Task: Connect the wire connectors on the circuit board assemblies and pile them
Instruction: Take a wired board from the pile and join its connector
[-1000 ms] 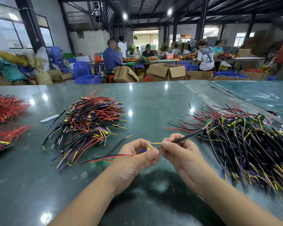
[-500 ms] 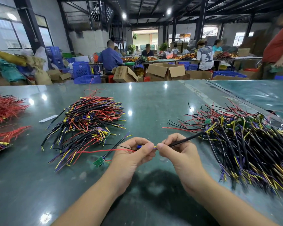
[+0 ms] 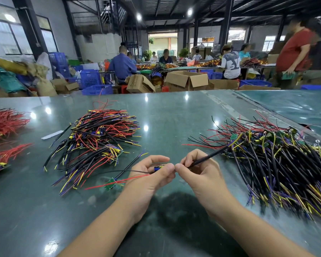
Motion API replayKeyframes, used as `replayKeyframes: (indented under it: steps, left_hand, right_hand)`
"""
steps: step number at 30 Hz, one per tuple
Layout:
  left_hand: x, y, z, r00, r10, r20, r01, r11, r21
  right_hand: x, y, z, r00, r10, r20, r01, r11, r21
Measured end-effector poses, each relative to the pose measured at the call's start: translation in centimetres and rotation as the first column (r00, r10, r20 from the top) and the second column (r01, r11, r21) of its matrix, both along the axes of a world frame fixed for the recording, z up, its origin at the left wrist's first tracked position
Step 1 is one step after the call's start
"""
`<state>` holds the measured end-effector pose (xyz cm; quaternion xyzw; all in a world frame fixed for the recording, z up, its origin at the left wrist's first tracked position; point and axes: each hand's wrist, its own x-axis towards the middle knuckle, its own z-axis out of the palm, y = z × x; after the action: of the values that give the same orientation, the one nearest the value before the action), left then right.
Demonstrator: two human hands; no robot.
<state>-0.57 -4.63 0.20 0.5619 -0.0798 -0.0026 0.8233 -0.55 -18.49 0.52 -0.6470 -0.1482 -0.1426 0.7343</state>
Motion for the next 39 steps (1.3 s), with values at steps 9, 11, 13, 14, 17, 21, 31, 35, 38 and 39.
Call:
replayKeyframes:
  steps: [9,11,13,14,17,21,31,35,38,39]
  left_hand:
    - [0.3,0.4,0.1,1.000,-0.014,-0.027,0.012,0.997,-0.078]
    - [0.6,0.6,0.1,0.999,0.041,-0.019,-0.042,0.998,-0.054]
    - [0.9,1.0,0.0,0.993,0.116,0.009,-0.116,0.993,0.009]
    - [1.1,1.2,-0.1,0.988,0.151,0.031,-0.152,0.987,0.044]
    - [1.3,1.6,0.0,0.970,0.222,0.104,-0.233,0.965,0.116]
    - [1.1,1.5,0.2,0.947,0.269,0.176,-0.295,0.945,0.142]
    - [1.0,0.0,0.7,0.991,0.122,0.049,-0.106,0.962,-0.252]
    - [0.9,0.2,0.3,0.987,0.146,0.068,-0.132,0.976,-0.176]
    - [1.0,0.6,0.2,0.976,0.205,0.072,-0.195,0.973,-0.122]
    - [1.0,0.7,0.1,0.973,0.221,0.071,-0.214,0.972,-0.096]
  right_hand:
    - [-0.1,-0.1,0.0,0.995,0.058,-0.083,-0.055,0.998,0.036]
    - [0.1,-0.2,0.2,0.993,0.012,-0.115,0.000,0.995,0.101]
    - [0.6,-0.7,0.5,0.987,-0.077,-0.142,0.105,0.974,0.202]
    - [0.9,-1.0,0.8,0.981,-0.111,-0.158,0.149,0.956,0.254]
    - [1.2,-2.0,1.2,0.968,-0.121,-0.220,0.199,0.905,0.376]
    - [1.0,-2.0,1.3,0.951,-0.022,-0.308,0.179,0.853,0.491]
    - [1.3,-2.4,2.5,0.946,0.178,-0.272,0.129,0.564,0.816]
    - [1.6,-3.1,2.0,0.910,0.262,-0.321,0.108,0.598,0.794]
    - [1.7,-3.0,1.5,0.886,0.271,-0.377,0.126,0.641,0.757]
    - [1.7,-3.0,1.5,0.879,0.259,-0.400,0.141,0.661,0.737]
